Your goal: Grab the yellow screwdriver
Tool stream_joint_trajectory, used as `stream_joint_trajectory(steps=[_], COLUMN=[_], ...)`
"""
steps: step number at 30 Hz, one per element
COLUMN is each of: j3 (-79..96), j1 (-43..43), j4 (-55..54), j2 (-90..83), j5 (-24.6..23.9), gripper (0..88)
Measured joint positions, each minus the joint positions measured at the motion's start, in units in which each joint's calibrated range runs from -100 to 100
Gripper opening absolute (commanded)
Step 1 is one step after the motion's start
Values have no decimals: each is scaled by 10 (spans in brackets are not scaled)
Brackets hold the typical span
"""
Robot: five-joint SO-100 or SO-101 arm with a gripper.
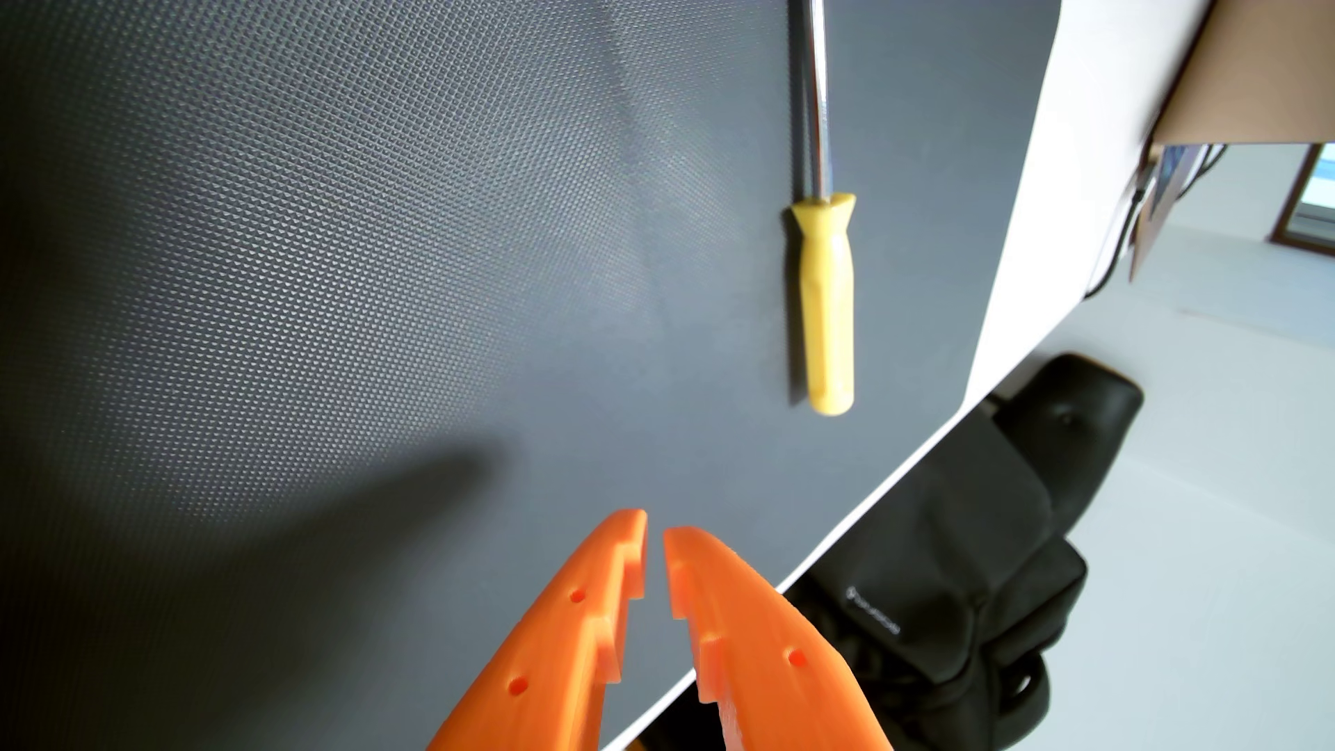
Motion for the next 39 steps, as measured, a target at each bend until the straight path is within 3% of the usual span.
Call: stream_joint_trajectory(steps=[26,39], j3=[-23,-71], j1=[1,1], j4=[7,-46], j2=[3,137], j5=[0,0], gripper=[14,14])
